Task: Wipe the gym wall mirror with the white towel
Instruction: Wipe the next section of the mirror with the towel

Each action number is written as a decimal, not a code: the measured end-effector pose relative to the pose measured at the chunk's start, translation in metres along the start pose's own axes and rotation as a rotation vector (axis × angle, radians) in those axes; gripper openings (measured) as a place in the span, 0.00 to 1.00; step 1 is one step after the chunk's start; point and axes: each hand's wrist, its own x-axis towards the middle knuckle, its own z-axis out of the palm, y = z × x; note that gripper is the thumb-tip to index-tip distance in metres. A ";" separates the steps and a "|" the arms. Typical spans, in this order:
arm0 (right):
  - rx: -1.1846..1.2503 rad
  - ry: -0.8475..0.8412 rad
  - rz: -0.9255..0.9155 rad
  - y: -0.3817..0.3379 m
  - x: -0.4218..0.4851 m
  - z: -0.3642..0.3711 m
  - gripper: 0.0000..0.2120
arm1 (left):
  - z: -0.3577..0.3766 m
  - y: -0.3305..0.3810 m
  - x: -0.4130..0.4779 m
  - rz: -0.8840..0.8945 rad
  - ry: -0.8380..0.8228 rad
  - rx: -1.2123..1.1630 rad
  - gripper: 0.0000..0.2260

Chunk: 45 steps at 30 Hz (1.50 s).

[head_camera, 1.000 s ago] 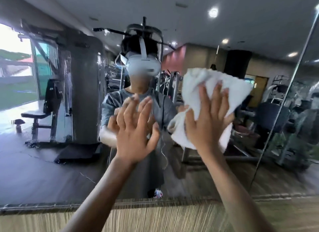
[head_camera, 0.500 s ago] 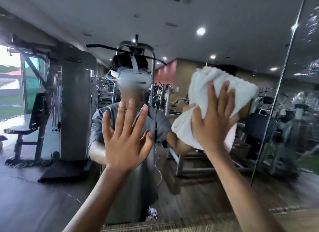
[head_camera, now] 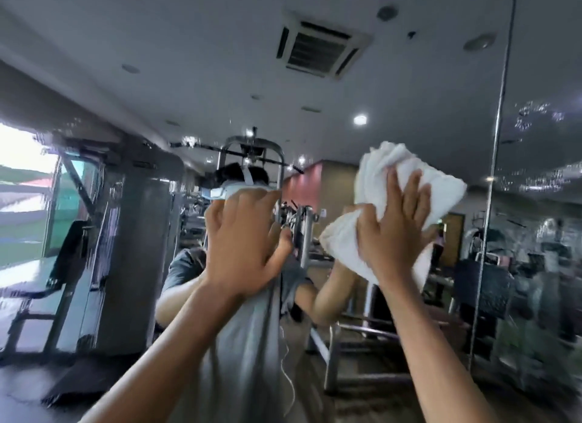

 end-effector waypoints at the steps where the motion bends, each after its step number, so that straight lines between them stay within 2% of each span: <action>1: -0.027 0.012 -0.081 -0.011 -0.003 0.004 0.34 | 0.003 -0.003 0.015 0.015 -0.018 0.011 0.25; 5: -0.156 -0.052 -0.582 0.005 -0.051 0.013 0.35 | 0.014 -0.018 0.032 0.073 -0.078 0.145 0.28; 7: -0.234 -0.082 -0.732 0.039 -0.046 0.005 0.36 | 0.017 -0.022 0.030 0.101 -0.108 0.202 0.29; 8: -0.252 -0.081 -0.707 0.053 -0.033 0.000 0.36 | 0.019 -0.022 0.030 0.104 -0.114 0.210 0.29; 10: -0.220 -0.037 -0.498 0.061 0.005 -0.010 0.35 | 0.020 -0.021 0.030 0.091 -0.125 0.218 0.30; 13: -0.138 0.033 -0.245 0.020 0.060 -0.015 0.33 | 0.020 -0.020 0.030 0.089 -0.124 0.218 0.30; 15: -0.148 0.048 -0.243 -0.012 0.068 -0.007 0.33 | 0.020 -0.023 0.029 0.103 -0.104 0.208 0.29; 17: -0.174 0.044 -0.358 -0.029 0.053 -0.001 0.33 | 0.020 -0.024 0.029 0.117 -0.075 0.205 0.29; 20: -0.189 -0.043 -0.600 -0.005 0.013 -0.001 0.34 | 0.020 -0.023 0.029 0.123 -0.050 0.200 0.28; 22: -0.214 -0.086 -0.654 0.025 0.005 -0.009 0.34 | 0.020 -0.022 0.030 0.123 -0.026 0.194 0.28; 25: -0.222 -0.081 -0.424 0.043 0.050 -0.025 0.33 | 0.017 -0.021 0.050 0.111 0.016 0.197 0.29; 27: -0.176 -0.051 -0.255 0.020 0.100 -0.033 0.34 | 0.016 -0.019 0.078 0.110 0.063 0.183 0.29; 29: -0.136 -0.051 -0.183 -0.019 0.135 -0.033 0.34 | 0.017 -0.019 0.115 0.117 0.085 0.166 0.28; 30: -0.140 -0.042 -0.218 -0.038 0.140 -0.029 0.34 | 0.019 -0.021 0.132 0.118 0.072 0.175 0.29; 33: -0.200 -0.042 -0.482 -0.069 0.109 -0.013 0.33 | 0.021 -0.029 0.169 0.130 -0.014 0.238 0.31; 35: -0.212 -0.054 -0.634 -0.058 0.086 -0.010 0.33 | 0.021 -0.036 0.177 0.142 -0.062 0.281 0.33; 37: -0.208 -0.069 -0.697 -0.033 0.091 -0.017 0.32 | 0.023 -0.039 0.176 0.165 -0.080 0.285 0.33; 38: -0.209 -0.062 -0.658 -0.021 0.104 -0.023 0.32 | 0.023 -0.038 0.176 0.164 -0.088 0.277 0.33; 40: -0.193 -0.010 -0.452 -0.010 0.143 -0.033 0.31 | 0.023 -0.037 0.176 0.140 -0.115 0.267 0.33; 43: -0.096 0.052 -0.155 -0.040 0.199 -0.039 0.28 | 0.024 -0.036 0.176 0.124 -0.119 0.247 0.33; 45: -0.096 0.065 -0.158 -0.074 0.203 -0.034 0.29 | 0.022 -0.038 0.176 0.138 -0.102 0.227 0.32</action>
